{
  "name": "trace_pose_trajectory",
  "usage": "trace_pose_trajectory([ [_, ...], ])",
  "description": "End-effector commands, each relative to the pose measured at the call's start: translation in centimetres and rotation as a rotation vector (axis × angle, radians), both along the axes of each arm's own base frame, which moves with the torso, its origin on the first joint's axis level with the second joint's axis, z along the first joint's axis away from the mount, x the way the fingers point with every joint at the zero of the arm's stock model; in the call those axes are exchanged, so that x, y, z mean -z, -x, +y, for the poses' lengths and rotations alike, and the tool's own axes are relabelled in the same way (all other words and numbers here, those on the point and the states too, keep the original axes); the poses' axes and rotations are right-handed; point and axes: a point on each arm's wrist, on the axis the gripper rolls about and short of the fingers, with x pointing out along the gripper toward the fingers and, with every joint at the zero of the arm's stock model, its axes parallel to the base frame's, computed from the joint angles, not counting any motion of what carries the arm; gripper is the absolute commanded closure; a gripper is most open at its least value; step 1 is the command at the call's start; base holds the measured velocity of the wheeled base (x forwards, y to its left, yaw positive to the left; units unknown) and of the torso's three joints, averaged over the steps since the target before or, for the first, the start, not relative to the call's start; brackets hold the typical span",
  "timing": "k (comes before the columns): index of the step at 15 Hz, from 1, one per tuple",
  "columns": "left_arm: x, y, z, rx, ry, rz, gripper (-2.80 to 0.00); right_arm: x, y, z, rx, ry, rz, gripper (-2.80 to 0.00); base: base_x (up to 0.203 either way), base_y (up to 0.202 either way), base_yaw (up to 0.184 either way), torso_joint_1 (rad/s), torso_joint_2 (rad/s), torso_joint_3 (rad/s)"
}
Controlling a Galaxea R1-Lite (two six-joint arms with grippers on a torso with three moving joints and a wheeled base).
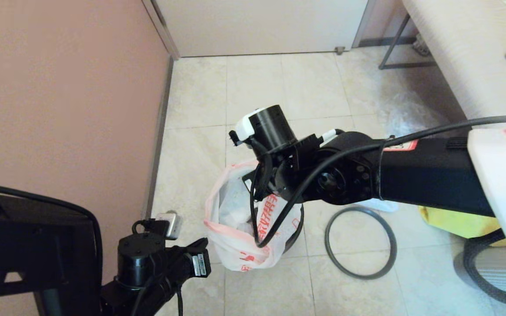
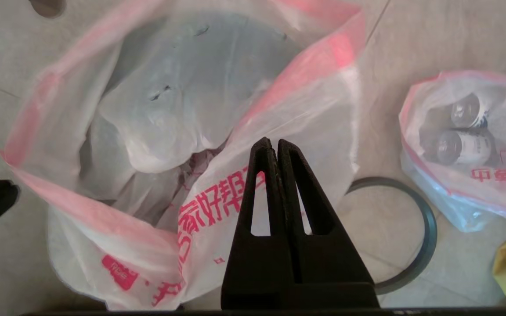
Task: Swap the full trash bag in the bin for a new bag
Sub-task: Put the new garbage bag on the trash can
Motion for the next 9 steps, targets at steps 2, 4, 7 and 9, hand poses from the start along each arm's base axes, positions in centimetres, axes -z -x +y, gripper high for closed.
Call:
trace_pose_trajectory([
  [2,0.4,-0.1,0.1,-0.01,-0.005,0.009,0.0,2.3,-0.8,1.1,0.015,0.033,-0.001,-2.8,0.0,0.0,0.0,0.0,0.0,0.0],
  [4,0.3,-0.2,0.3,-0.017,-0.007,0.007,0.0,3.4,-1.6,2.0,0.005,0.044,-0.051,-2.8,0.0,0.0,0.0,0.0,0.0,0.0],
  [7,0.4,-0.3,0.3,-0.02,-0.005,0.008,0.0,5.8,-2.8,3.2,0.043,0.145,-0.13,-2.8,0.0,0.0,0.0,0.0,0.0,0.0],
  [9,0.5,-0.3,0.3,-0.02,-0.005,0.013,0.0,6.6,-3.5,3.1,0.058,0.156,-0.142,-2.8,0.0,0.0,0.0,0.0,0.0,0.0],
])
